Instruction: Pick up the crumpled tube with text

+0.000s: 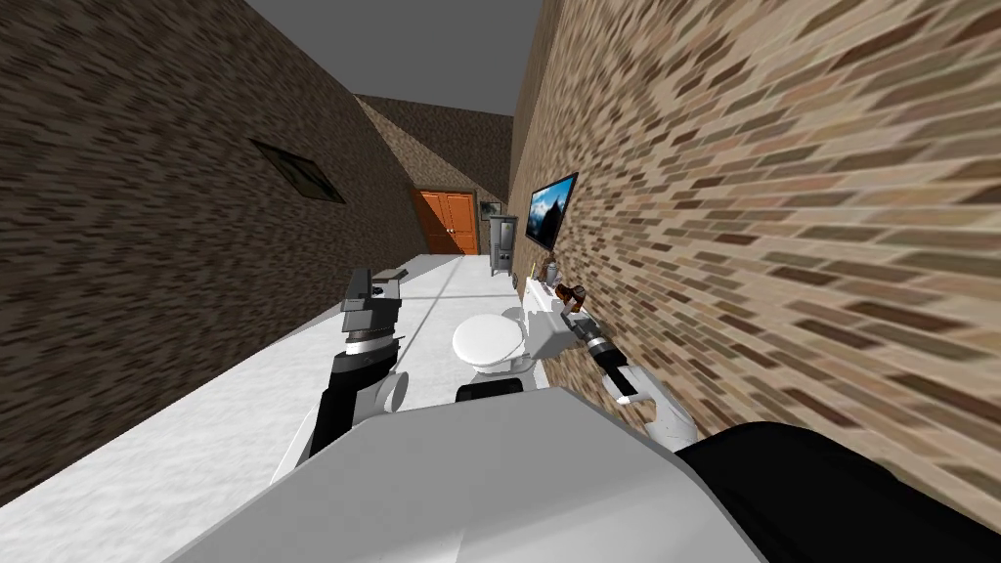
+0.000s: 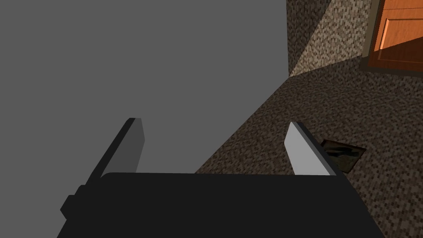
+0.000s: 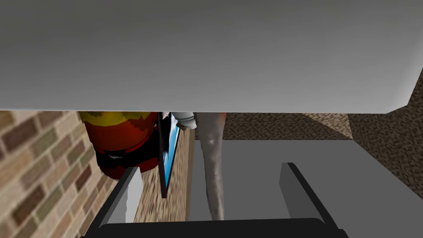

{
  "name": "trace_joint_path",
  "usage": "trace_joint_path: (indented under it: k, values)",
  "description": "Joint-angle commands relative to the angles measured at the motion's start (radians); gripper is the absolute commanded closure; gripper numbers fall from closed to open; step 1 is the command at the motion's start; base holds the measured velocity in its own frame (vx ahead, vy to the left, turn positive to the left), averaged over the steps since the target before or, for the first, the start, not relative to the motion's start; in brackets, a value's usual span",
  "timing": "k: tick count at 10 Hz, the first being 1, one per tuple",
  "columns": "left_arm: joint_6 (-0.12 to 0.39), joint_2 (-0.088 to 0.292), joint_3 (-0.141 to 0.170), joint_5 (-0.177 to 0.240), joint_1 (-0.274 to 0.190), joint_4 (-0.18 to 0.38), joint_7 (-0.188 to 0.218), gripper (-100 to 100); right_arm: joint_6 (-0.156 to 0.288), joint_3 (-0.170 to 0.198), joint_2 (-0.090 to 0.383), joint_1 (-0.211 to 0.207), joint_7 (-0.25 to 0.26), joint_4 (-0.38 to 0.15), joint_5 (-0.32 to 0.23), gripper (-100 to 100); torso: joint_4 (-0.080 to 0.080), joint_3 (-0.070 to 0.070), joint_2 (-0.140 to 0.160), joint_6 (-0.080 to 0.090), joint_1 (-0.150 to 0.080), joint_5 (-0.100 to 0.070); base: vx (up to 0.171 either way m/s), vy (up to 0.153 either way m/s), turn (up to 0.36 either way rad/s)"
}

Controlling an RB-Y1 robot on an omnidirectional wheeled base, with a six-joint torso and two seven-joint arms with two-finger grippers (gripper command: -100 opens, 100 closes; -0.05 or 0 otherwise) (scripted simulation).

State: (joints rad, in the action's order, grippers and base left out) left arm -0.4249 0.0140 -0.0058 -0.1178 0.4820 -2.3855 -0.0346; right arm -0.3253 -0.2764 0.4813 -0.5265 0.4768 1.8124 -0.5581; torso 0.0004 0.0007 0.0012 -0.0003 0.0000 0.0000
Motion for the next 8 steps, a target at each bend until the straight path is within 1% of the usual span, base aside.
trace_joint_path:
  k: [1,2,4,5,6,8]
  values:
    - [0.000,0.000,0.000,0.000,0.000,0.000,0.000,0,-0.007,0.037,0.001,0.050,0.009,-0.050,-0.003,-100,0.000,0.000,0.000,0.000,0.000,0.000,-0.071,-0.001,-0.246]
    - [0.000,0.000,0.000,0.000,0.000,0.000,0.000,0,-0.007,0.037,0.001,0.070,0.009,-0.068,-0.003,-100,0.000,0.001,0.003,0.000,0.000,0.000,-0.083,0.006,0.030]
    - [0.000,0.000,0.000,0.000,0.000,0.000,0.000,0,-0.007,0.037,0.001,0.122,0.009,-0.118,-0.003,-100,0.000,0.001,0.002,0.000,0.000,0.000,-0.023,0.001,0.000]
    - [0.000,0.000,0.000,0.000,0.000,0.000,0.000,0,-0.007,0.037,0.001,0.131,0.009,-0.123,-0.003,-100,0.000,0.000,0.000,0.000,0.000,0.000,0.006,-0.001,0.000]
    - [0.000,0.000,0.000,0.000,0.000,0.000,0.000,0,-0.011,0.076,0.001,0.171,0.020,-0.168,-0.007,-100,0.000,-0.001,-0.001,0.000,0.000,0.000,-0.067,0.004,-0.212]
    - [0.000,0.000,0.000,0.000,0.000,0.000,0.000,0,-0.011,0.076,0.001,0.232,0.020,-0.232,-0.007,-100,0.001,0.002,0.003,0.000,0.000,0.000,-0.062,-0.002,-0.016]
